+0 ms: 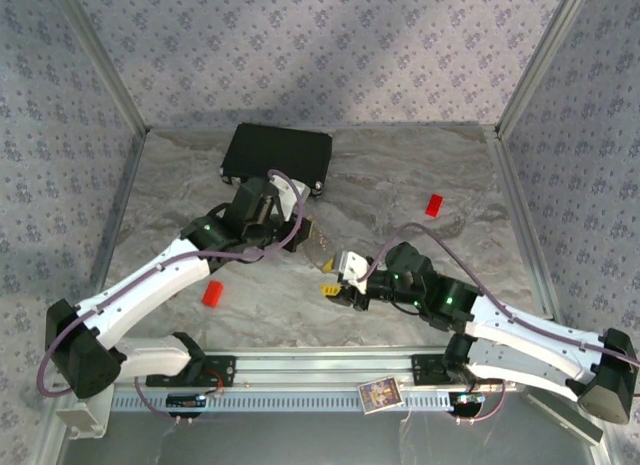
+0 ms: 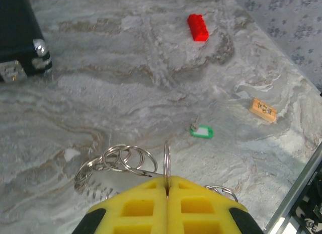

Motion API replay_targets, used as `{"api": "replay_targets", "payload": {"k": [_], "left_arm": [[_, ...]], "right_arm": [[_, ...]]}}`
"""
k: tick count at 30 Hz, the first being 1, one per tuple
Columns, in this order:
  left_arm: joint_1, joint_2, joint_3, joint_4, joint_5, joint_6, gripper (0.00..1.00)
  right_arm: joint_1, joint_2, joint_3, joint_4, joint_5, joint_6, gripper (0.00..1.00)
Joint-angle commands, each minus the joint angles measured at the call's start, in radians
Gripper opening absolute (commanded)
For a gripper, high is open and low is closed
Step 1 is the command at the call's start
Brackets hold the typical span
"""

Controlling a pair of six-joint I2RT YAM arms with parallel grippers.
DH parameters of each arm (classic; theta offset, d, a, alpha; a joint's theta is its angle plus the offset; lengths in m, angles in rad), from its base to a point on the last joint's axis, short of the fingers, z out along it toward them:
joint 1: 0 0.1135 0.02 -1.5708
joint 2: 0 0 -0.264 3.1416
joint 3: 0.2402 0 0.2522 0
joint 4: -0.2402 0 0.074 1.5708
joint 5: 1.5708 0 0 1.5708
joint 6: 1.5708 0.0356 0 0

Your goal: Put the keys on the keyring

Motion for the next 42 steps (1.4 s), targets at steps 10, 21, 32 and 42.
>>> {"api": "replay_targets", "payload": {"k": [10,21,32,42], "left_arm": [[-0.007,0.026,0.173,-0.349,-0.058,-0.631,0.00],[0.009,0.080,0.241,-0.496,0.018,-0.986,0.00],[0.074,0.034,0.138,-0.433,0.174,-1.208,0.00],[0.090,0.048,0.108,-0.383,0.302,-1.324,0.00]], "right_arm": [[0.044,0.399,-0.047,0.609,0.140,0.099,0.18],[0.013,0.450,-0.132,0.795,0.220,0.044,0.22],[0.010,0.507,-0.139,0.891,0.274,-0.019,0.33],[0.035,0.569,-0.120,0.958,0.243,-0.090,0.29]]}}
